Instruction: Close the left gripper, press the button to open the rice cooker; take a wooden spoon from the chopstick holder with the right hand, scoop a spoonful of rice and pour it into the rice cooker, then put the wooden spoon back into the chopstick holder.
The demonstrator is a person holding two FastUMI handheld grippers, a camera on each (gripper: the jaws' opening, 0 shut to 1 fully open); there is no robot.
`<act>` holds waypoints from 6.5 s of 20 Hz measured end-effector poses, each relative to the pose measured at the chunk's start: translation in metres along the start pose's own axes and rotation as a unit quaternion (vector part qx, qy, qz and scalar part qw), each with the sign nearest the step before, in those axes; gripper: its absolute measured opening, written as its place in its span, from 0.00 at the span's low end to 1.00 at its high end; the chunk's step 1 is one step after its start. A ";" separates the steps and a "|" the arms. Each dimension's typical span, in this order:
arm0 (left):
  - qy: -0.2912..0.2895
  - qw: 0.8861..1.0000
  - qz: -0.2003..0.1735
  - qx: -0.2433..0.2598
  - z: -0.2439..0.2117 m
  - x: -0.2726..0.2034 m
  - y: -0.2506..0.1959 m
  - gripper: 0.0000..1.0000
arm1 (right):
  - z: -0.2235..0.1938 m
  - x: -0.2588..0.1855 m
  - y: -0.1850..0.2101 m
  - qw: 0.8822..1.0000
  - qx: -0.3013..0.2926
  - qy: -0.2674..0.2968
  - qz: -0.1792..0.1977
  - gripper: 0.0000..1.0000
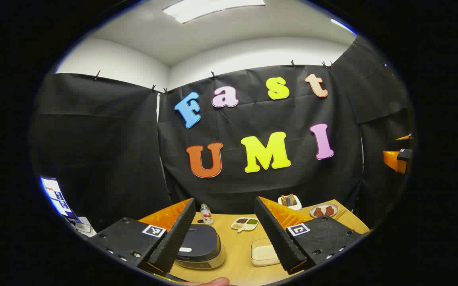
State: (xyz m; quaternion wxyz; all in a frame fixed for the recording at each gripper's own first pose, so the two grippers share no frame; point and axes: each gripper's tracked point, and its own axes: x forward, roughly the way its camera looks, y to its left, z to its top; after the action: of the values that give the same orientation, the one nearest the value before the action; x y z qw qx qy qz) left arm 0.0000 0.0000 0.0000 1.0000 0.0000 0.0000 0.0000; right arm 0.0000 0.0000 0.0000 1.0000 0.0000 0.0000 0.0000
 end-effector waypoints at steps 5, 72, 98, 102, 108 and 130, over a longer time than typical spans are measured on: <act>-0.001 1.000 0.001 0.001 0.001 -0.001 0.002 0.95 | 0.000 -0.001 0.000 1.000 0.002 0.002 -0.001 1.00; 0.298 0.943 0.146 -0.009 -0.296 0.086 0.134 0.08 | -0.040 0.019 0.069 0.996 -0.055 0.066 0.023 1.00; 0.159 0.972 0.168 -0.034 -0.204 0.099 0.162 0.01 | -0.026 0.018 0.069 0.998 -0.038 0.045 0.022 1.00; 0.076 0.982 0.172 -0.012 -0.131 0.105 0.162 0.00 | -0.021 0.016 0.063 0.999 -0.032 0.033 0.015 1.00; 0.044 0.987 0.155 -0.009 -0.086 0.092 0.147 0.00 | -0.017 0.012 0.055 0.999 -0.023 0.020 0.011 1.00; 0.063 0.993 0.102 -0.007 -0.087 0.042 0.105 0.95 | -0.177 0.125 0.055 0.984 0.115 0.136 -0.004 1.00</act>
State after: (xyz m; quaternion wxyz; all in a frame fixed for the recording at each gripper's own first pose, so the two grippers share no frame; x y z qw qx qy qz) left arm 0.0417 0.1054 -0.0867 0.9927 -0.0070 0.0634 0.1020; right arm 0.1248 0.0549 -0.1771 0.9841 0.1148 0.1358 -0.0037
